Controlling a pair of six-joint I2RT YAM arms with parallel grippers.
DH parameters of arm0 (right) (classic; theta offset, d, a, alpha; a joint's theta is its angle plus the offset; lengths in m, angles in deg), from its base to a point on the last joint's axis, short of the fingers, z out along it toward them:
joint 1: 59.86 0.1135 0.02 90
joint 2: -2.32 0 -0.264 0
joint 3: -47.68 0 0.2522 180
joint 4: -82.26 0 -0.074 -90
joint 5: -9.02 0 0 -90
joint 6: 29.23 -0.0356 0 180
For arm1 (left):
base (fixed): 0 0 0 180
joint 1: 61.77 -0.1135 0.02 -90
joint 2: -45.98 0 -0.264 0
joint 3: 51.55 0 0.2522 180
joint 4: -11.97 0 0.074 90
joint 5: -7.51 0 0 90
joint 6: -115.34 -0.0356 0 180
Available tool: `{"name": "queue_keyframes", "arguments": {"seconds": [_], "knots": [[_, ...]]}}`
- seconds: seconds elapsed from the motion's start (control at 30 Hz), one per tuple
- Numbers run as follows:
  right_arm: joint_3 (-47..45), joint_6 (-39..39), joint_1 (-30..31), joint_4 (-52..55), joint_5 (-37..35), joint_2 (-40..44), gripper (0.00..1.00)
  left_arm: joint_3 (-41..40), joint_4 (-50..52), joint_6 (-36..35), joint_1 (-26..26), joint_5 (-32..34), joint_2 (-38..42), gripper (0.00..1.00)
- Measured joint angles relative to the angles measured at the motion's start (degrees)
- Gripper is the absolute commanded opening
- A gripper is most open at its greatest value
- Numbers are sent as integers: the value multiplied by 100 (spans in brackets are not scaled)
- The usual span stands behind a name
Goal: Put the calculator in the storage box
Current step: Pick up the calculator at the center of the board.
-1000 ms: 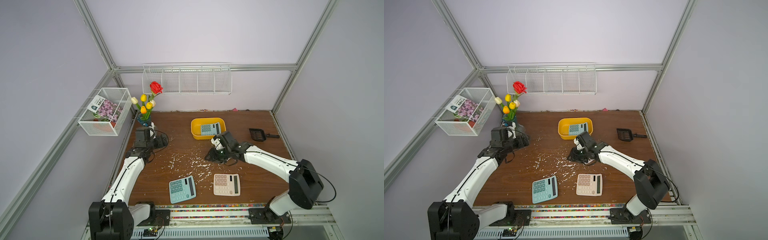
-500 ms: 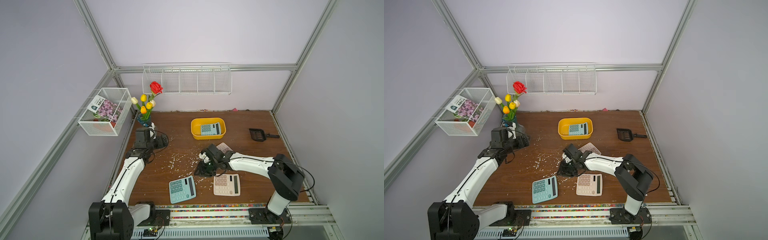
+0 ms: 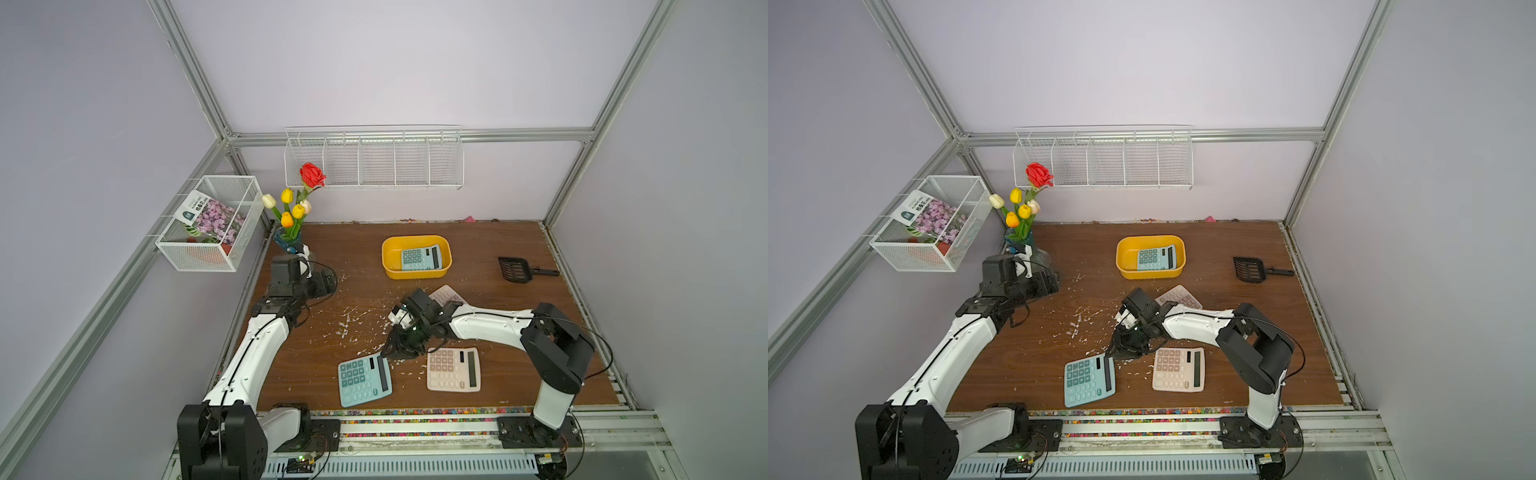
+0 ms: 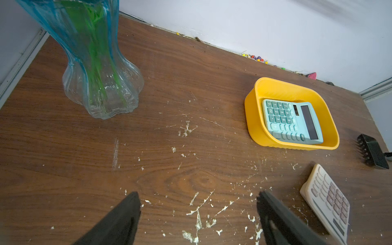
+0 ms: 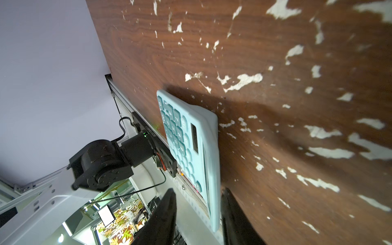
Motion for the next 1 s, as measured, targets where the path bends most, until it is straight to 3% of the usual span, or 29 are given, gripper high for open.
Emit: {"name": "queue_keyframes", "arguments": {"seconds": [0.33, 1.0], "knots": [[63, 315, 0, 271, 319, -197, 38, -4, 2, 2, 0, 2, 0, 90], [164, 619, -13, 278, 822, -597, 23, -9, 4, 0, 0, 4, 0, 90]]}}
